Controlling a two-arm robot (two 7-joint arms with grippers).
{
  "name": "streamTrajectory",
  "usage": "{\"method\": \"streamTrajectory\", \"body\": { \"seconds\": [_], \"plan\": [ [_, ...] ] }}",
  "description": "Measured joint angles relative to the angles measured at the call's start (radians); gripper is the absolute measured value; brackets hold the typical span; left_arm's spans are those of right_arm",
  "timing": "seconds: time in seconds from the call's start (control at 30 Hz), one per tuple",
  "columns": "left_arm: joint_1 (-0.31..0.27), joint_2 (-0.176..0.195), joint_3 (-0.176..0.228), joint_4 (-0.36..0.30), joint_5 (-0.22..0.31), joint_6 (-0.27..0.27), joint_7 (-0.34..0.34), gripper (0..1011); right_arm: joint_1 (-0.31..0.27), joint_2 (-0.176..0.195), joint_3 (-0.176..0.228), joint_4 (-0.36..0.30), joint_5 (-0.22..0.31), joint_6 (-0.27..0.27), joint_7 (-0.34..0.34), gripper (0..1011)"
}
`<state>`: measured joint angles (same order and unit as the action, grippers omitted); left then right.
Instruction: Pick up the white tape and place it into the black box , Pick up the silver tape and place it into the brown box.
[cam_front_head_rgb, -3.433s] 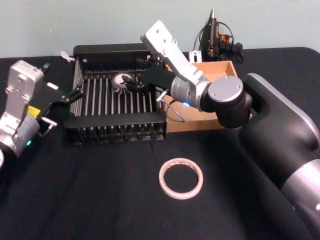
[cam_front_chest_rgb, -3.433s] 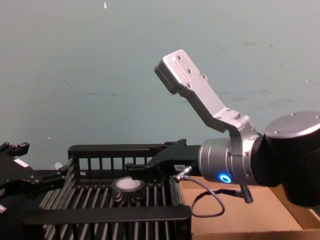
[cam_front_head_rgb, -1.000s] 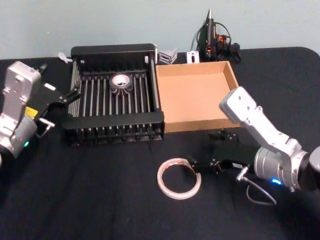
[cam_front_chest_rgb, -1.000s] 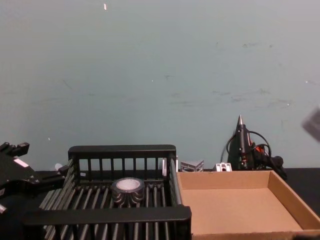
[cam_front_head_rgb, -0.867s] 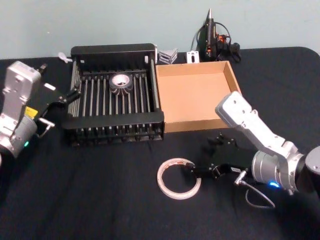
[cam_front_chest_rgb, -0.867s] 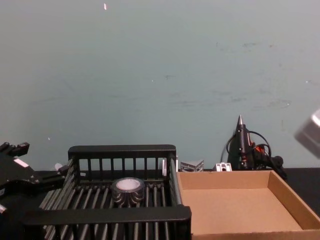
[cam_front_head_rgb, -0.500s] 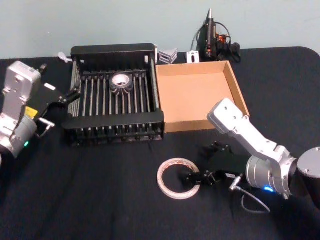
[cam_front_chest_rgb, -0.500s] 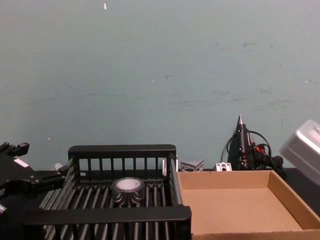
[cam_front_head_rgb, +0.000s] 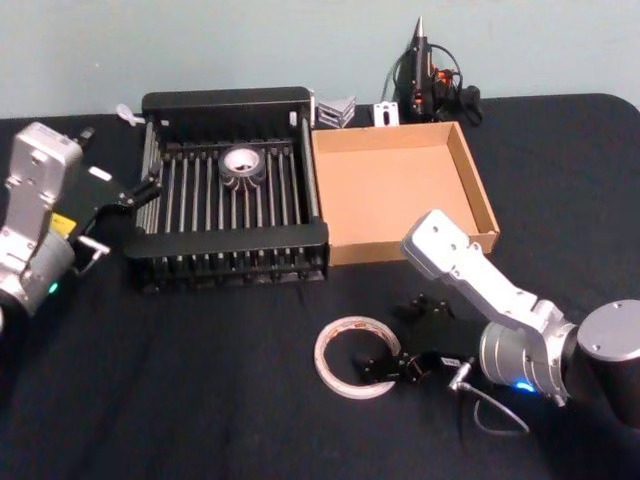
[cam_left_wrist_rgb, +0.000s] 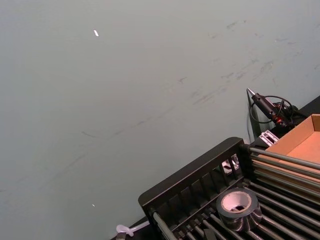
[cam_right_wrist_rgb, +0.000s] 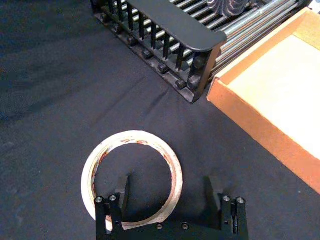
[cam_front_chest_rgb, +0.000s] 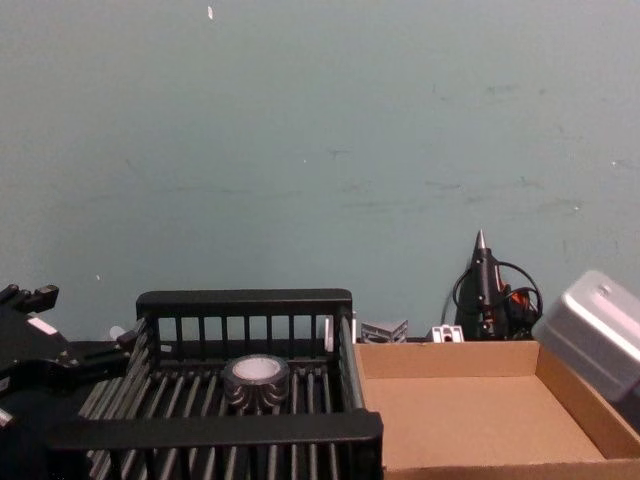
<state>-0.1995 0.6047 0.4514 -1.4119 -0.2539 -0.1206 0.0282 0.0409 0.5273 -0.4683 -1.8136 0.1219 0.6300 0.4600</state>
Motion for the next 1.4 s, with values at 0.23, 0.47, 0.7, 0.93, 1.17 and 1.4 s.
{"method": "streamTrajectory", "body": {
  "seconds": [0.23,0.47,0.7,0.93,1.17,1.4],
  "plan": [
    [0.000,0.000,0.000,0.000,0.000,0.000,0.000,1001,0.005,-0.012,-0.006,0.013,-0.014,0.001,0.001,1003],
    [0.000,0.000,0.000,0.000,0.000,0.000,0.000,1001,0.009,-0.026,-0.008,0.027,-0.026,0.002,0.002,1003],
    [0.000,0.000,0.000,0.000,0.000,0.000,0.000,1001,0.009,-0.033,-0.005,0.032,-0.032,0.003,0.005,1003],
    [0.000,0.000,0.000,0.000,0.000,0.000,0.000,1001,0.007,-0.035,-0.004,0.033,-0.035,0.004,0.005,1003],
    [0.000,0.000,0.000,0.000,0.000,0.000,0.000,1001,0.007,-0.034,-0.004,0.032,-0.035,0.003,0.005,997],
    [0.000,0.000,0.000,0.000,0.000,0.000,0.000,1001,0.007,-0.033,-0.004,0.032,-0.034,0.004,0.005,924]
  ]
}}
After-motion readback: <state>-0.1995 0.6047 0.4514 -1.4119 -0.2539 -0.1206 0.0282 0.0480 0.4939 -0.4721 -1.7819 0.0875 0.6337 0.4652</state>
